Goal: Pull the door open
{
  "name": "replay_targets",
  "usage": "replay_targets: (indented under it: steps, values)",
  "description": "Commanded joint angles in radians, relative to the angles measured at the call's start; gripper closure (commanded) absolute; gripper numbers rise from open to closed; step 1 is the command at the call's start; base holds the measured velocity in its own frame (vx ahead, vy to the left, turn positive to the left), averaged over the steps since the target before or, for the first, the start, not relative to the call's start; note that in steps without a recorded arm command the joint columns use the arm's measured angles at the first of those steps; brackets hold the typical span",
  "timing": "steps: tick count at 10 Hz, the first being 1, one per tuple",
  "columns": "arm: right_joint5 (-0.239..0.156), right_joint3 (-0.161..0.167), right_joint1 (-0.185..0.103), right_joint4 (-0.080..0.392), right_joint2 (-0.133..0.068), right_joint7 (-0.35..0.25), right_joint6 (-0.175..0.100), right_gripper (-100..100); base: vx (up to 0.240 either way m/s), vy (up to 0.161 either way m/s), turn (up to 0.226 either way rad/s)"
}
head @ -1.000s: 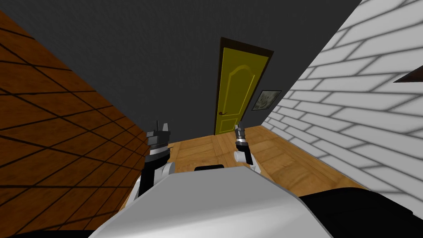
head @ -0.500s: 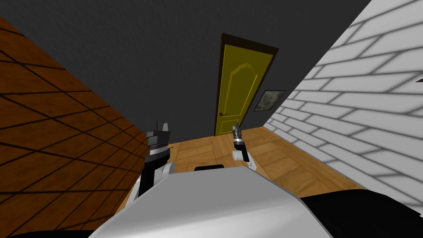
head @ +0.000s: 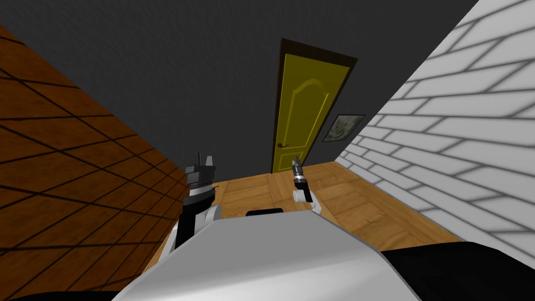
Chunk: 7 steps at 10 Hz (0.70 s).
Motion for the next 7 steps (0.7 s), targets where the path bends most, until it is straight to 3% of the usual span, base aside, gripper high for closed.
replay_targets:
  steps: [1,7]
  values:
    - [-0.002,0.000,-0.024,0.050,-0.009,-0.008,-0.007,-100,0.050,-0.035,0.023]
    - [-0.007,0.008,-0.113,0.237,-0.040,-0.039,-0.041,-100,0.076,-0.044,0.035]
